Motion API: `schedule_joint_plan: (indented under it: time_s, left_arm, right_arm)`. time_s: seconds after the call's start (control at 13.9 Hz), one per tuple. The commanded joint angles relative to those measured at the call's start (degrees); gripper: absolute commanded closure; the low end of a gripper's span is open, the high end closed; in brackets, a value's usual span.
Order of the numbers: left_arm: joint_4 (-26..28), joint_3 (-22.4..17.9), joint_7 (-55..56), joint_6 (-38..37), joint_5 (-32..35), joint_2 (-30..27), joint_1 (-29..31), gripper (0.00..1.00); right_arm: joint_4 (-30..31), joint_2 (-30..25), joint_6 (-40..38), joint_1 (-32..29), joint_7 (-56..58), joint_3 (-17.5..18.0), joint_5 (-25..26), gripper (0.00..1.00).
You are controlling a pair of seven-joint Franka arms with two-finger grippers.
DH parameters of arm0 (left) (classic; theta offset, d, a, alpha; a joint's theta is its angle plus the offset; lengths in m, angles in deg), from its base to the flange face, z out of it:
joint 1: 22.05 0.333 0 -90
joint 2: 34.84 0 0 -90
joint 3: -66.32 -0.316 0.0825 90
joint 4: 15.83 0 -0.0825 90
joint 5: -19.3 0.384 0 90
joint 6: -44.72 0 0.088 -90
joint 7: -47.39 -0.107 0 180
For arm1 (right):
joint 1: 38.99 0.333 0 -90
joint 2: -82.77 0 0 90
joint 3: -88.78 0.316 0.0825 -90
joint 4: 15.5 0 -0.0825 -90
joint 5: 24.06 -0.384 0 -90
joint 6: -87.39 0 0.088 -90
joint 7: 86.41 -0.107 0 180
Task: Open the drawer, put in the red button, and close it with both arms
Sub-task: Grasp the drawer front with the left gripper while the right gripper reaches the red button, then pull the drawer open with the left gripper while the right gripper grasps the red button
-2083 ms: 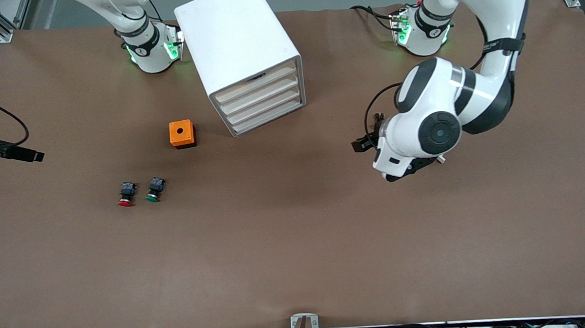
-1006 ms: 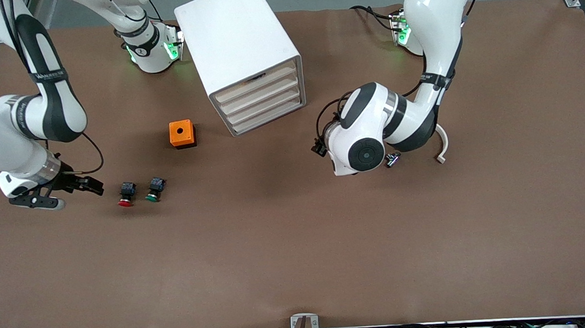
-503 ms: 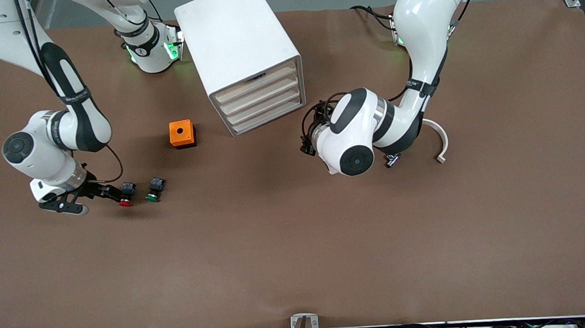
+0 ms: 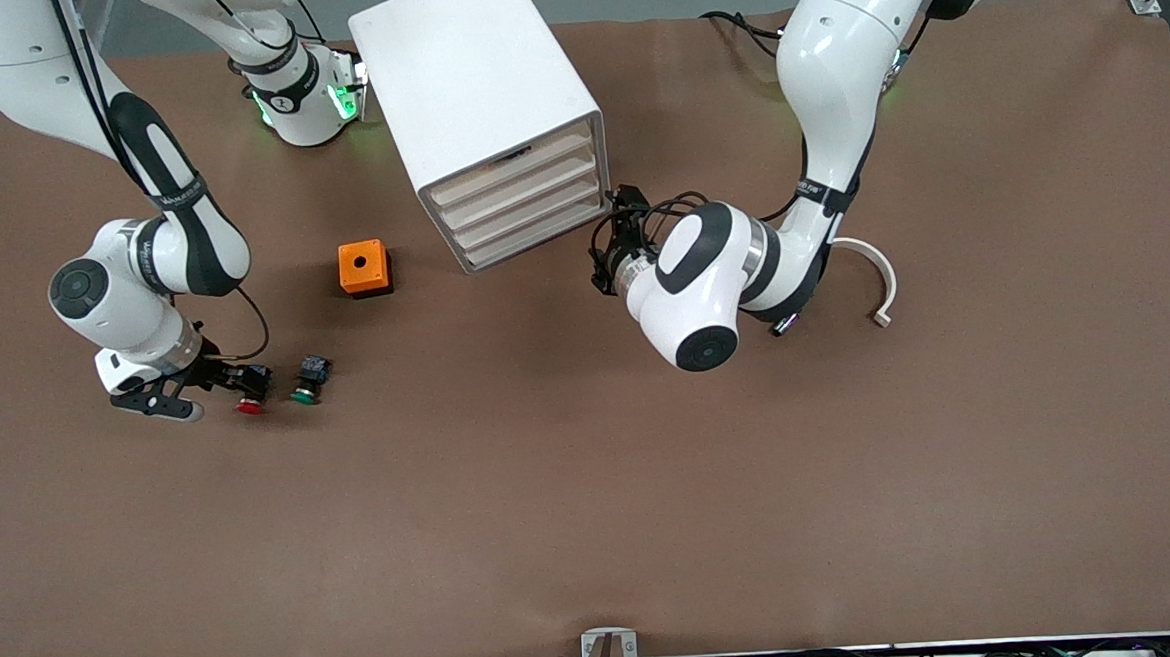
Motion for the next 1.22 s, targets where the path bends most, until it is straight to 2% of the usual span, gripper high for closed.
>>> schedule_joint_plan:
  time_s: [0.0, 0.57, 0.93, 1.01, 1.08, 1.15]
  left_arm:
    - [-2.04, -0.04, 5.41, -2.41, -3.41, 1.86, -0.09, 0.00]
    - [-1.77, -0.22, 13.95, -2.41, -13.07, 8.09, 0.26, 0.00]
    - [-1.33, -0.04, 16.85, -3.38, -15.28, 9.86, 0.09, 0.00]
    - [-1.25, 0.05, 17.20, -3.64, -15.54, 9.94, 0.09, 0.00]
    - [-1.25, -0.04, 17.64, -4.77, -15.98, 10.03, -0.26, 0.00]
    - [-0.99, 0.05, 18.52, -5.39, -16.07, 10.03, -0.44, 0.00]
  right_arm:
    - [1.22, 0.27, 1.09, 0.08, -3.74, 0.16, 0.20, 0.00]
    - [2.19, 0.80, 1.18, 0.70, -3.93, 0.07, 0.20, 0.00]
    - [2.46, 0.80, 1.09, 0.70, -3.84, 0.07, 0.20, 0.00]
    - [2.46, 0.80, 1.00, 0.70, -3.84, 0.07, 0.20, 0.06]
    - [2.55, 0.80, 1.00, 0.70, -3.84, 0.07, 0.20, 0.18]
    - [2.55, 0.80, 0.92, 0.70, -3.84, 0.07, 0.20, 0.37]
